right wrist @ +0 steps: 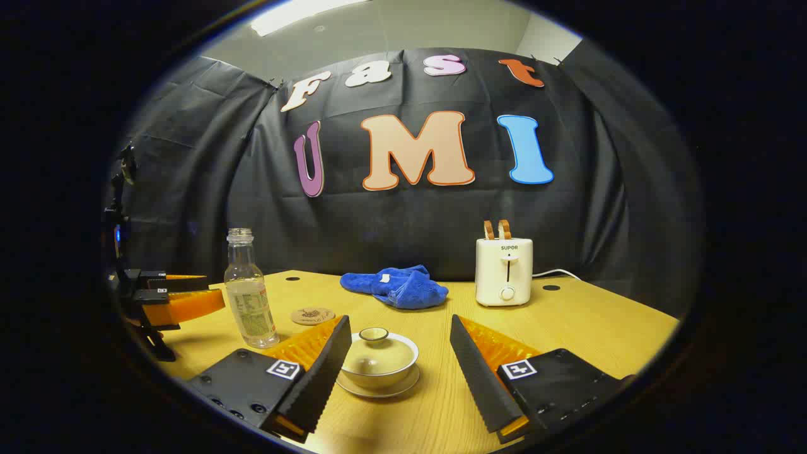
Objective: Open the teacup lid with one hand, grasp the water bottle and pour water into the teacup with the other hand; after pouring, place the water bottle on the coaster and then close the teacup lid.
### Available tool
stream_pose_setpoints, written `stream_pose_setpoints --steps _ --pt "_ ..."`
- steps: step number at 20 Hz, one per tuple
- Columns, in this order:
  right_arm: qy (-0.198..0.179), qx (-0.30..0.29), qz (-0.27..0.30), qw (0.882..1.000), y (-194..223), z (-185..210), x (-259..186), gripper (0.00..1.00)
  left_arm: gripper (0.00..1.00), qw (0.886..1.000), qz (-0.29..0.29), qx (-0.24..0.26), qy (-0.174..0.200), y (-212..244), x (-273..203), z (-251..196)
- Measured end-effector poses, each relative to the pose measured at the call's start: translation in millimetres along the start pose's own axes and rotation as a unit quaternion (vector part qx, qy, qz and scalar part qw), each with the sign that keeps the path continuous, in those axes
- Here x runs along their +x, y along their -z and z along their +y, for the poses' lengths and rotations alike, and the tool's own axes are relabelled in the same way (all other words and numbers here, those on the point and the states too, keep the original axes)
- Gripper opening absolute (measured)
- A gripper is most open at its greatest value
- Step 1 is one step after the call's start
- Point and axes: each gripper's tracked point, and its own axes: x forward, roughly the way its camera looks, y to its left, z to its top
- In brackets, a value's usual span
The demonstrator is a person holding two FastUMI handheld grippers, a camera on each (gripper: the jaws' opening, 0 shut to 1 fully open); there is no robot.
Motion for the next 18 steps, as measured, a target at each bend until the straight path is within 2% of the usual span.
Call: stream_pose_setpoints --steps 3,4,10,18 --pt "0.007 0.0 0.0 1.0 0.0 -4.1 1.1 1.0 0.95 1.0 -0.001 0.0 -0.008 -1.0 1.8 3.0" --pt "0.007 -0.001 -0.001 1.0 -0.8 -3.3 0.1 0.96 0.95 1.0 -0.002 0.0 -0.008 -1.8 0.2 3.0" --pt "0.009 -0.001 -0.001 1.0 -0.5 -4.5 0.1 1.0 0.95 1.0 0.0 0.0 -0.012 -1.1 -1.9 6.0" --pt "0.013 -0.002 -0.001 1.0 -0.6 -6.6 1.1 0.98 0.95 1.0 0.0 0.001 -0.019 -2.4 -2.4 11.0"
